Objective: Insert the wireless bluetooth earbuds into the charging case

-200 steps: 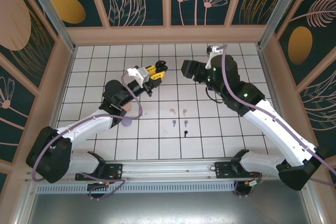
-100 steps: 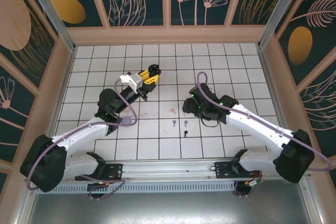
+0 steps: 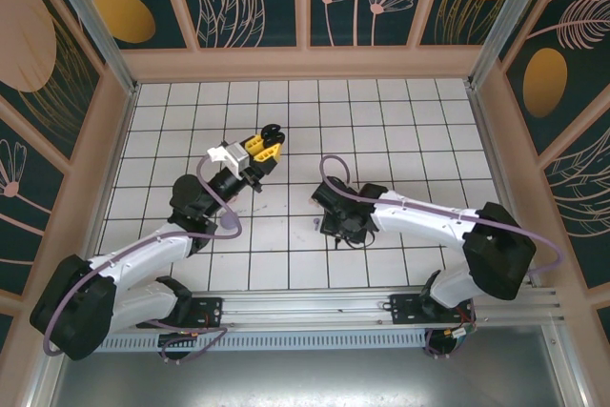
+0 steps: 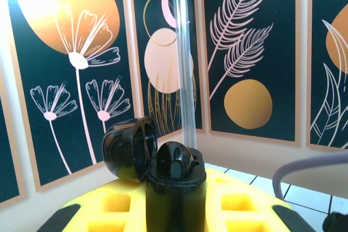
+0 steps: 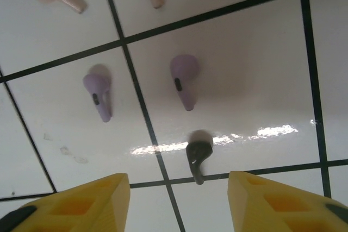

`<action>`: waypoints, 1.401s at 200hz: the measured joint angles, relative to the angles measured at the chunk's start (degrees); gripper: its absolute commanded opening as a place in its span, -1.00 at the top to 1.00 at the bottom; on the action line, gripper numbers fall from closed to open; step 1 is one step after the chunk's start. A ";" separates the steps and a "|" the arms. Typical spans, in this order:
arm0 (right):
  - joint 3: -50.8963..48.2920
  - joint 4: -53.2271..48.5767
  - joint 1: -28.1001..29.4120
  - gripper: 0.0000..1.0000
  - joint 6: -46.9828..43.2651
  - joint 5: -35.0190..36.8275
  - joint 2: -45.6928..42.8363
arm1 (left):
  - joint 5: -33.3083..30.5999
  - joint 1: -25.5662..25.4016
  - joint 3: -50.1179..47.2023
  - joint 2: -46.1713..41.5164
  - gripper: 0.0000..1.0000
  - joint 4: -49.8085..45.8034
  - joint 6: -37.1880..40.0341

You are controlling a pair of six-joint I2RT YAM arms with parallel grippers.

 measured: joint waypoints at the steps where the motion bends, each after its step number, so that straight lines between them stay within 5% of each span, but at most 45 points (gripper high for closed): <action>1: 0.00 0.00 0.00 0.05 0.11 0.00 0.11 | 0.02 0.00 -0.02 0.00 1.00 0.07 0.00; 140: 2.19 -1.03 0.92 0.10 1.46 -0.09 10.84 | -0.24 0.00 -1.73 -0.09 1.00 2.58 -0.22; 280: 3.13 -0.96 0.83 0.32 -0.02 0.24 12.24 | -0.22 0.00 -1.73 0.98 1.00 3.48 -0.22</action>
